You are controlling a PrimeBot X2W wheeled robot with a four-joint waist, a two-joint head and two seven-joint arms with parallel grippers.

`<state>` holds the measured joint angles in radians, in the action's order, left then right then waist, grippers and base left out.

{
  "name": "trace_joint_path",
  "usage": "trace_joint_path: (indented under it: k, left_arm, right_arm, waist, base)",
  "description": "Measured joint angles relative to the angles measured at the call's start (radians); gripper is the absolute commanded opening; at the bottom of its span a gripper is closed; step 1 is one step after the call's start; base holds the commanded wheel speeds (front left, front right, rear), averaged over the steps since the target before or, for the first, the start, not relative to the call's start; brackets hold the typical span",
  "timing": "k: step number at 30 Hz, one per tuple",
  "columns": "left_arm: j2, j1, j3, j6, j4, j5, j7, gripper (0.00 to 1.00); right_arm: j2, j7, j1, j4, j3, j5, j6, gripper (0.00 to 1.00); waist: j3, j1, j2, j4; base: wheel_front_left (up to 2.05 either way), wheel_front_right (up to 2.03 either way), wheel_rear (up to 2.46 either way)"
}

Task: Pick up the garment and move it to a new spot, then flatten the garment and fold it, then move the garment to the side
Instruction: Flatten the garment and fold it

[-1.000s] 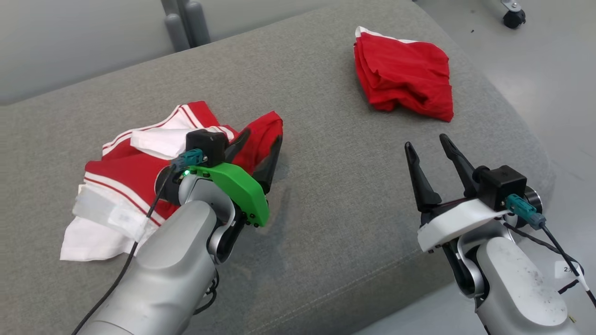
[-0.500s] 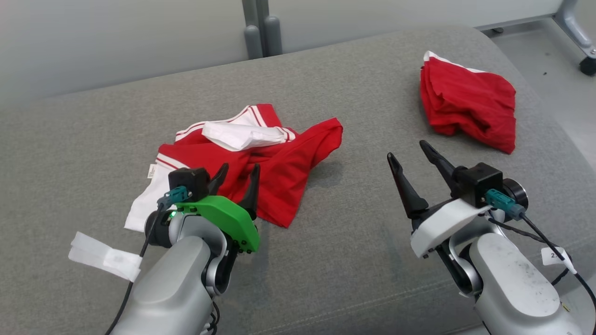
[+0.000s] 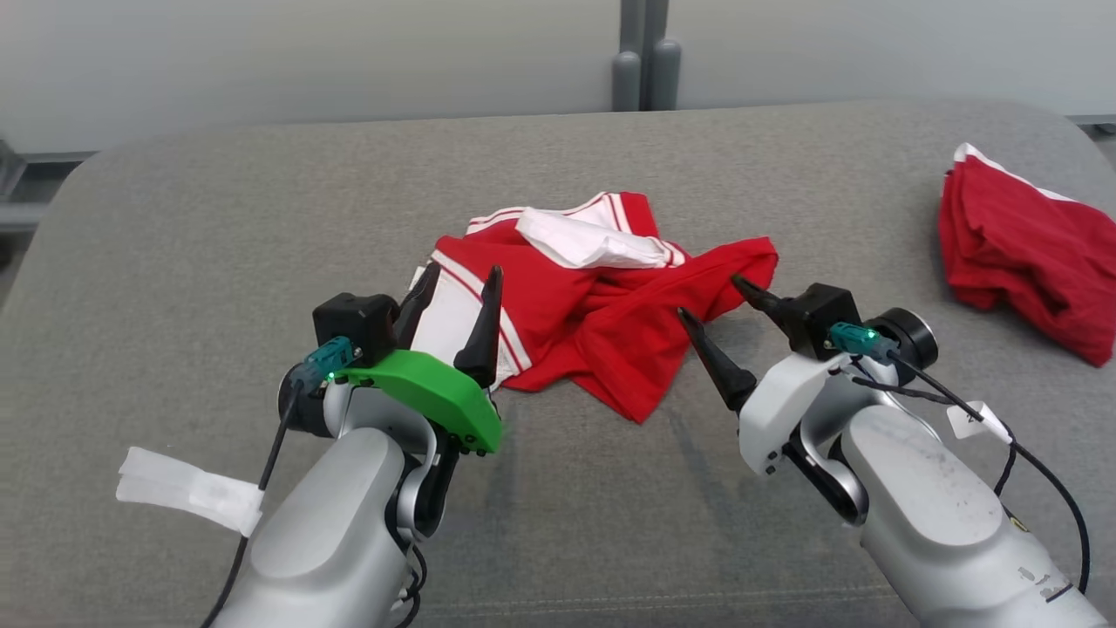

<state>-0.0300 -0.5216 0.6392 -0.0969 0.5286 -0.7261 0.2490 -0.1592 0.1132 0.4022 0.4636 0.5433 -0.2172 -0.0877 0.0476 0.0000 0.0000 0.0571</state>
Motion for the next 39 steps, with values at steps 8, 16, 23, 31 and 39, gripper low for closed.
trace_joint_path:
  k: [8,16,23,31,39]
  left_arm:
    - [-0.003,0.053,0.012,-0.002,-0.11,0.003,0.0,1.0]
    - [-0.004,0.081,0.057,-0.009,-0.207,0.0,0.0,1.0]
    - [-0.005,0.082,0.104,-0.009,-0.267,-0.001,0.003,1.0]
    - [-0.005,0.086,0.086,-0.009,-0.285,0.001,0.003,1.0]
    - [-0.007,0.115,0.049,-0.01,-0.286,0.031,0.003,1.0]
  right_arm:
    - [-0.028,-0.037,0.107,0.105,-0.008,0.025,-0.009,1.0]
    - [-0.09,-0.108,0.184,0.236,-0.018,0.032,-0.018,1.0]
    - [-0.143,-0.16,0.231,0.324,-0.032,0.021,-0.026,1.0]
    - [-0.138,-0.18,0.269,0.382,-0.009,-0.009,-0.036,0.3]
    - [-0.118,-0.124,0.332,0.382,0.014,-0.013,-0.037,0.0]
  waist:
    - [0.016,0.0,0.0,0.114]
    - [0.046,0.0,0.0,0.227]
    - [0.085,0.0,0.0,0.325]
    - [0.128,0.0,0.0,0.424]
    - [0.15,0.0,0.0,0.433]
  base:
    - [0.0,0.0,0.0]
    - [0.0,0.0,0.0]
    - [0.0,0.0,0.0]
    - [0.0,0.0,0.0]
    - [0.0,0.0,0.0]
